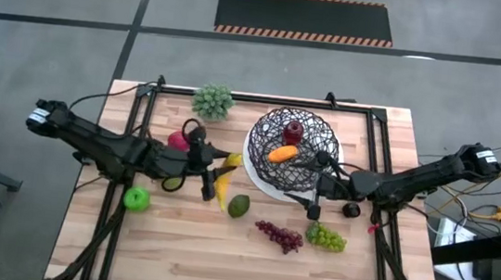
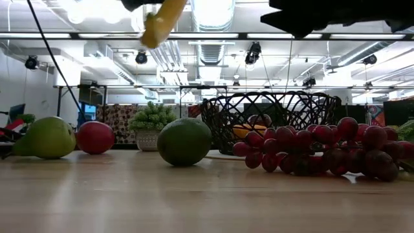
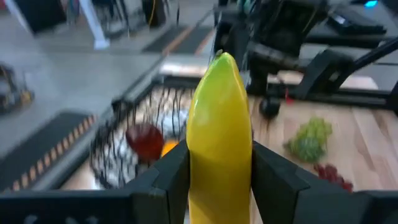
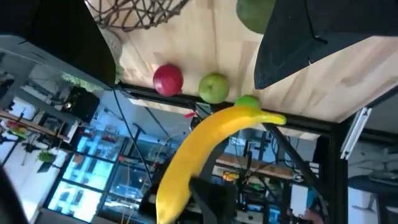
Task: Build produce basket
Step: Put the yellow banana into the black wire basket
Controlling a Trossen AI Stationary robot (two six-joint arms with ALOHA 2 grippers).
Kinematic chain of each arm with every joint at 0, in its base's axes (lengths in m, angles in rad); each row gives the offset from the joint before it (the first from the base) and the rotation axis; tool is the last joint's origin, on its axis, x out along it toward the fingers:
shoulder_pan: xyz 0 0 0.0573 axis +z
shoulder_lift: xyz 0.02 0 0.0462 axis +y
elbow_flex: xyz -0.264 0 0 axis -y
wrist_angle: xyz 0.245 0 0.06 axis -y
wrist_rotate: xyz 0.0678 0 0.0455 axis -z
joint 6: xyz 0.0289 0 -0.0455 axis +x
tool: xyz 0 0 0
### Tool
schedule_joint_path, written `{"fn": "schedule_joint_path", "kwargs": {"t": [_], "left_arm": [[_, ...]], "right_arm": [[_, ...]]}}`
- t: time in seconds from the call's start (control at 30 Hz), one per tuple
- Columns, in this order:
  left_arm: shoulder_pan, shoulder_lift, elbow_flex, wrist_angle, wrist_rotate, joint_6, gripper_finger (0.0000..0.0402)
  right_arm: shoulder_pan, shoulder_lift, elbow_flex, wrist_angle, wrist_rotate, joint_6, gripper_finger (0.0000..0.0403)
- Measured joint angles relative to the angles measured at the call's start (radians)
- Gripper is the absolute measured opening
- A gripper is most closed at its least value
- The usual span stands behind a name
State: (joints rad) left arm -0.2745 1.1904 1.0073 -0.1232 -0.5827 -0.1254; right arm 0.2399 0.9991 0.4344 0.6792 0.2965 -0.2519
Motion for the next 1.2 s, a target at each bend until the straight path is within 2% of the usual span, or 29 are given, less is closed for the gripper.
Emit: {"fn": "schedule_joint_path", "kwargs": {"t": [0.2,0.4,0.57,0.93,1.2], "left_arm": [[0.004,0.063,-0.001,0.215,0.001,0.188,0.0128],[0.039,0.134,0.003,0.409,0.020,0.314,0.0129],[0.085,0.188,0.014,0.490,0.088,0.344,0.0129],[0.175,0.301,0.043,0.664,0.133,0.354,0.0130],[0.250,0.373,0.042,0.767,0.141,0.527,0.0130]], "right_arm": [[-0.047,-0.064,-0.074,0.074,-0.018,-0.024,0.0366],[-0.092,-0.174,-0.172,0.150,-0.044,-0.047,0.0366],[-0.152,-0.243,-0.245,0.235,-0.072,-0.055,0.0366],[-0.193,-0.443,-0.336,0.231,-0.124,-0.055,0.0366],[-0.192,-0.538,-0.342,0.181,-0.167,-0.046,0.0366]]}}
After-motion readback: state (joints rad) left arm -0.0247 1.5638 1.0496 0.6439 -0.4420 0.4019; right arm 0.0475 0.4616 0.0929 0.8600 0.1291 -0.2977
